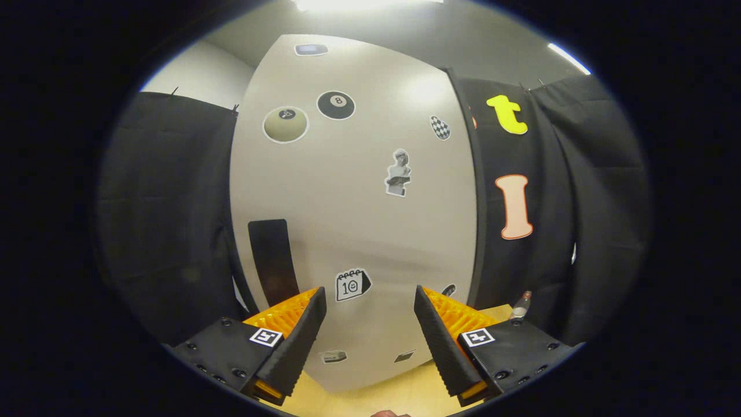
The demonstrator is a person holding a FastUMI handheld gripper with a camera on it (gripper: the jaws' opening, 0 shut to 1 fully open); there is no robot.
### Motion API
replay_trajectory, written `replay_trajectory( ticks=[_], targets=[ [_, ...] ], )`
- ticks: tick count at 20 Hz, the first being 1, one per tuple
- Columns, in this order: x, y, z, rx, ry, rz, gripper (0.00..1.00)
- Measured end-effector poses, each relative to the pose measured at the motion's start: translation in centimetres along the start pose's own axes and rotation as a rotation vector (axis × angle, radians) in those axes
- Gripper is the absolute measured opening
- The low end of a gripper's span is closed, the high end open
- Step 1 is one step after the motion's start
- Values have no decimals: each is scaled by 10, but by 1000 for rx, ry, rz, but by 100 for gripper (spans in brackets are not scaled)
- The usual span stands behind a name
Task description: Open the shoe cabinet door, grab the shoes and put them into the shoe cabinet, then close the shoe cabinet door.
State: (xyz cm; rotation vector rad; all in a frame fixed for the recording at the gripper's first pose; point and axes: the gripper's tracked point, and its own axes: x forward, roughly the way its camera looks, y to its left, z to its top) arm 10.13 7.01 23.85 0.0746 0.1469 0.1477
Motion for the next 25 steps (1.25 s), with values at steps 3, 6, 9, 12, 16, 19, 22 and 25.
replay_trajectory(
  ticks=[3,6,9,12,16,19,22,25],
  targets=[
    [-5,-2,8,-48,-26,0,96],
    [-17,-8,14,-71,-67,-1,96],
    [-27,-11,26,-65,-105,-4,96],
    [-36,-12,40,-62,-141,-9,96],
    [-46,-7,42,-43,-151,3,96],
    [-49,-2,36,-33,-131,15,96],
    [-54,4,29,-40,-111,15,96],
    [-55,13,22,-47,-97,21,96]
  ],
)
